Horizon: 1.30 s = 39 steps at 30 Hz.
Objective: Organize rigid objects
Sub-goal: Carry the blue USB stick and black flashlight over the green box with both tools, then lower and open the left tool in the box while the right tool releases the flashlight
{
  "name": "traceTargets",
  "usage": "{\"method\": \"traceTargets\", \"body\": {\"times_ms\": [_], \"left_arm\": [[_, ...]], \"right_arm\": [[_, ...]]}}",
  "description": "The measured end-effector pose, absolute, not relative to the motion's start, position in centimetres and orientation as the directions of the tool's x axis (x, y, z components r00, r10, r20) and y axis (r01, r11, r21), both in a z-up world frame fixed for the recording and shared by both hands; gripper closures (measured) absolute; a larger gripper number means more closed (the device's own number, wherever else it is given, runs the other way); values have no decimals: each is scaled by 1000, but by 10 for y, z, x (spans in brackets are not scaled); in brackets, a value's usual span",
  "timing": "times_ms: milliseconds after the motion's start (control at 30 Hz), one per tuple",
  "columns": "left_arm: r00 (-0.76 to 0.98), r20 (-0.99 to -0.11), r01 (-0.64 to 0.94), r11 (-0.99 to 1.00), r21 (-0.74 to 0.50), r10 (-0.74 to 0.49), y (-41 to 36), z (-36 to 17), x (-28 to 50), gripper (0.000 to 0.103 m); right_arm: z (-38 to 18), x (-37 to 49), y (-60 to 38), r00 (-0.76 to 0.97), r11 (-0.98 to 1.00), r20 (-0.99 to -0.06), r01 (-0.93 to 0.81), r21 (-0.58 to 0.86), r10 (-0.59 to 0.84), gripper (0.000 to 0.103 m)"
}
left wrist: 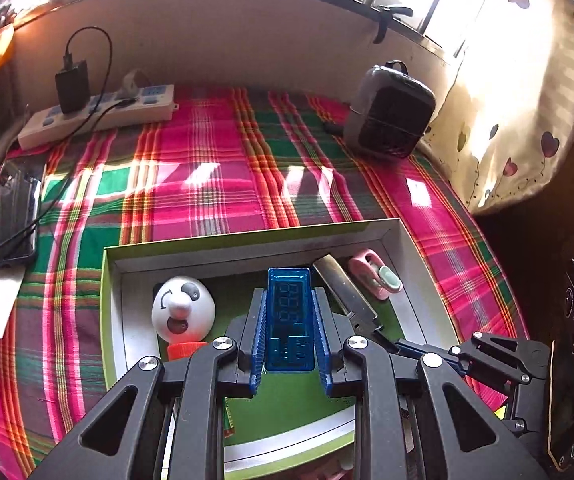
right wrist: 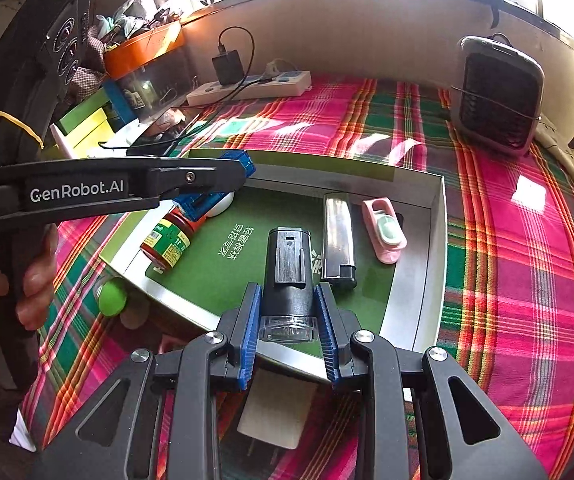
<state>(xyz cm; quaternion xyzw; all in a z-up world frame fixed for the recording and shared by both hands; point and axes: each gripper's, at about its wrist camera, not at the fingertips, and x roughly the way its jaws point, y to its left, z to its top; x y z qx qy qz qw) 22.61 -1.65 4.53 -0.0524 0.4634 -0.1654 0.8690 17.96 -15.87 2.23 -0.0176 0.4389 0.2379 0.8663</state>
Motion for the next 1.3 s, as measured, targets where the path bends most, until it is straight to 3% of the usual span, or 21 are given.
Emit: {"method": "traceTargets", "body": {"times_ms": [433,1300], "left_arm": [[481,-823,225,950,-218,-303,-27,22,244,82],[477,-841,218,961,-167,-255,-38,8,251,82]], "right_arm": [[12,190,-162,499,896,-801,-433,100,330,74],[11,195,-162,489,890,-805,-446,99,335,74]]}}
